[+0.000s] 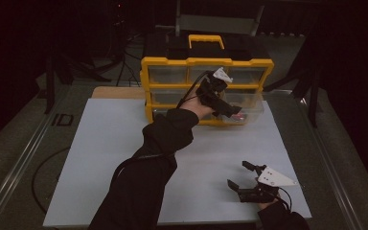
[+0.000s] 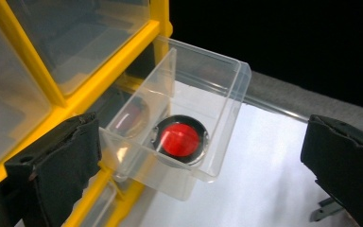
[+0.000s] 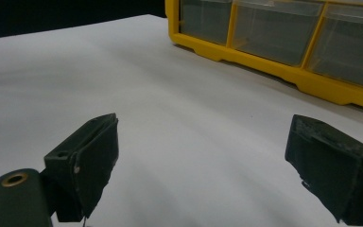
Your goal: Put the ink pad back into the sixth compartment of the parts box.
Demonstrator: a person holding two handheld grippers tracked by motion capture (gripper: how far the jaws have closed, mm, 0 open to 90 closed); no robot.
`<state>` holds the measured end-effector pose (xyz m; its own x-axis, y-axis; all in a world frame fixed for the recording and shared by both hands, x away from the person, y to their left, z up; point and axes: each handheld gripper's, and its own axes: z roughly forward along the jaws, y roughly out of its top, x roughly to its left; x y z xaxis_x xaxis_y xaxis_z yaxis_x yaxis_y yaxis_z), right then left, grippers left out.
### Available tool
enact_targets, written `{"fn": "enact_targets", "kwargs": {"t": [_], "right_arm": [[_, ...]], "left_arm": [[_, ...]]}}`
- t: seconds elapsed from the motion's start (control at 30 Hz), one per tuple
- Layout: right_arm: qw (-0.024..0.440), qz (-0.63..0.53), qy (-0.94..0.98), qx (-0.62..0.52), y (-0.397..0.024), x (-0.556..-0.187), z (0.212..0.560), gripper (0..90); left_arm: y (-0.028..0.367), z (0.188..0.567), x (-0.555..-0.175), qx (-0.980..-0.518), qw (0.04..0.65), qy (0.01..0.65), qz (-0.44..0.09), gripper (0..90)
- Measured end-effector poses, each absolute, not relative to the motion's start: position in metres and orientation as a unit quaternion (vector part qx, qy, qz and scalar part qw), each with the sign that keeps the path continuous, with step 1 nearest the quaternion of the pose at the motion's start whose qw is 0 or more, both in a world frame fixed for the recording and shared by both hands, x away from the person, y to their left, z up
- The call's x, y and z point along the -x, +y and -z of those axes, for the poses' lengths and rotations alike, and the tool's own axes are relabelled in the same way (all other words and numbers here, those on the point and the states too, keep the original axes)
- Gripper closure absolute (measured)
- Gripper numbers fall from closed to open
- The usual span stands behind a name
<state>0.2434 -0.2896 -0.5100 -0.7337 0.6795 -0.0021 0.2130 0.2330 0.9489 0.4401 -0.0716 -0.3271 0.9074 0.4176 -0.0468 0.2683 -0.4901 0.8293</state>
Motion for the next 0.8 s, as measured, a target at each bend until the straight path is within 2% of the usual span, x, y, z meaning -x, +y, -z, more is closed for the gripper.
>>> {"fn": "enact_targets", "kwargs": {"t": [0.8], "right_arm": [[0.217,-0.543,0.757,-0.291,-0.288,-0.242,0.508,10.4]], "left_arm": [[-0.016,0.347,-0.415,-0.850,0.481,0.197,-0.080,0.3]]}}
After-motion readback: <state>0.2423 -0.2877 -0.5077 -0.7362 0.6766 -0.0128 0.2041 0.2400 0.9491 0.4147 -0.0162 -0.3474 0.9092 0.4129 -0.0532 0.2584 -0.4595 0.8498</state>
